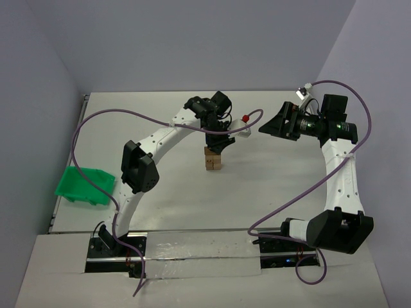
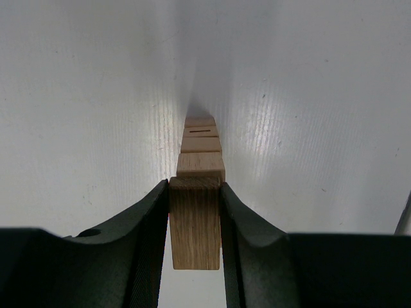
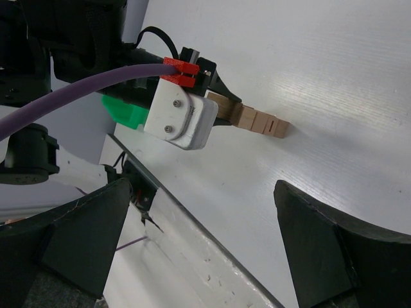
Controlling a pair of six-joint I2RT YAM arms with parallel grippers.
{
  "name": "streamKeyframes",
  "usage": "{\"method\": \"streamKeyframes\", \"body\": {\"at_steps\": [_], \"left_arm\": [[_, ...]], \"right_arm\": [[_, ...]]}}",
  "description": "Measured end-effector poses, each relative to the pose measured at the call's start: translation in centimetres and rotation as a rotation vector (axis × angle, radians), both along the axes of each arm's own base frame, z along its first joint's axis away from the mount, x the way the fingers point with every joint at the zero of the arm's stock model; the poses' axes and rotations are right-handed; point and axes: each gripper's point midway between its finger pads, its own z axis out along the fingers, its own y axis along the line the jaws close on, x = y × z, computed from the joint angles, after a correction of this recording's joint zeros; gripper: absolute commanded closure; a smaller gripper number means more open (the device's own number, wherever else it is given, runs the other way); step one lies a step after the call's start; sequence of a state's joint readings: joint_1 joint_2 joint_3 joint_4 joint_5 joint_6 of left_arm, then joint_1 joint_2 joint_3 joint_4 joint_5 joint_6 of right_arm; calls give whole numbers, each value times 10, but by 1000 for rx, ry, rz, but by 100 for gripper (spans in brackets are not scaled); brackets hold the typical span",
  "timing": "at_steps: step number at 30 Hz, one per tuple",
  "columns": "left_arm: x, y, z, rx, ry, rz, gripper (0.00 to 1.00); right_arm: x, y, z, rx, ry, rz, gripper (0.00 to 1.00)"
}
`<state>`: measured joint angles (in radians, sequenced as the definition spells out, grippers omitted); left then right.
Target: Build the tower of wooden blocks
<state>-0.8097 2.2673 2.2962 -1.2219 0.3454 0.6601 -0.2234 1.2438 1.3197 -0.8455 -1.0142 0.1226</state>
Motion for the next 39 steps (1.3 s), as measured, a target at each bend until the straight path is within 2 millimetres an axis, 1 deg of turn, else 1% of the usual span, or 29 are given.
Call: {"method": "streamKeyframes", "body": {"at_steps": [4,17,20,24,27,28,30,31,35,39], "left_arm": [[0,0,0,0,1,1,69],[0,0,0,0,1,1,58],[0,0,0,-1,2,-1,50],[0,0,-1,0,3,-4,34],[-1,0,-1,0,3,-6,17],[-1,0,-1,1,4,-6,9],[-1,0,-1,2,6,-5,2],[-2,0,-1,3,6,-6,1],[-2,-1,-1,2,4,-10,1],[0,-4,5,-9,-13,-11,1]], "right_arm": [[0,0,0,1,1,0,0],[0,0,-1,2,2,1,0],[0,0,-1,2,2,2,0],[-1,1,-1,4,2,3,0],[-1,1,0,6,1,5,0],[-1,1,0,6,1,6,0],[-1,1,0,6,1,6,0],[-1,1,0,6,1,6,0],[-1,1,0,6,1,6,0],[-1,1,0,6,1,6,0]]}}
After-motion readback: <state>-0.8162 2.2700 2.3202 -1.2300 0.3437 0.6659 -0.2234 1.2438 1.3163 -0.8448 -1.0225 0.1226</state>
